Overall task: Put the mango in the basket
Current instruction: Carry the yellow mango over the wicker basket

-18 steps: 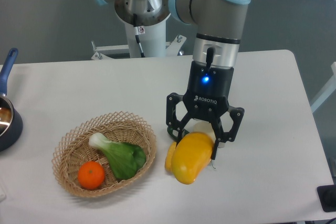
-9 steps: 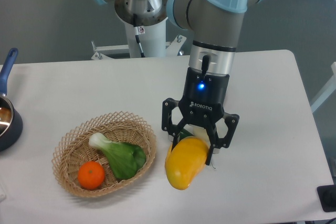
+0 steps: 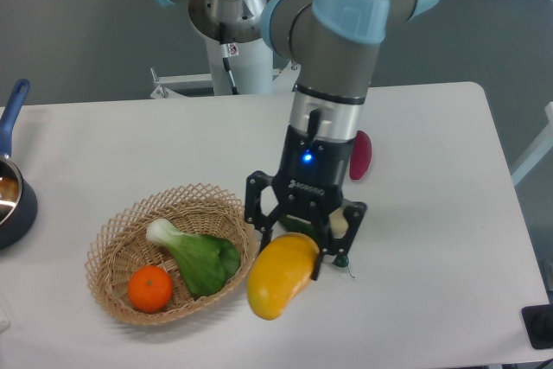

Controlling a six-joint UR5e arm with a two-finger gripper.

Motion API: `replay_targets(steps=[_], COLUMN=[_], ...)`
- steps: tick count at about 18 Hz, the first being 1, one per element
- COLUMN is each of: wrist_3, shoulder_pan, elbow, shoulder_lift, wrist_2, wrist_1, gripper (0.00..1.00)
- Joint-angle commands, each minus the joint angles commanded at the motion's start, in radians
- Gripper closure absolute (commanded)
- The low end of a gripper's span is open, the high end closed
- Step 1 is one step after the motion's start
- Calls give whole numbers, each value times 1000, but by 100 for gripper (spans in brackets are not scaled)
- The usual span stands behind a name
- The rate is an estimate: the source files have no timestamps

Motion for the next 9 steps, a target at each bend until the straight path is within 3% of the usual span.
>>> replay_targets(steps=[4,9], wrist_3=[24,107], shoulder_pan=[-29,-64], elbow=[-60,-182], shoulder_lift=[6,40], wrist_2=[0,2], wrist_1=[3,2], gripper=[44,44])
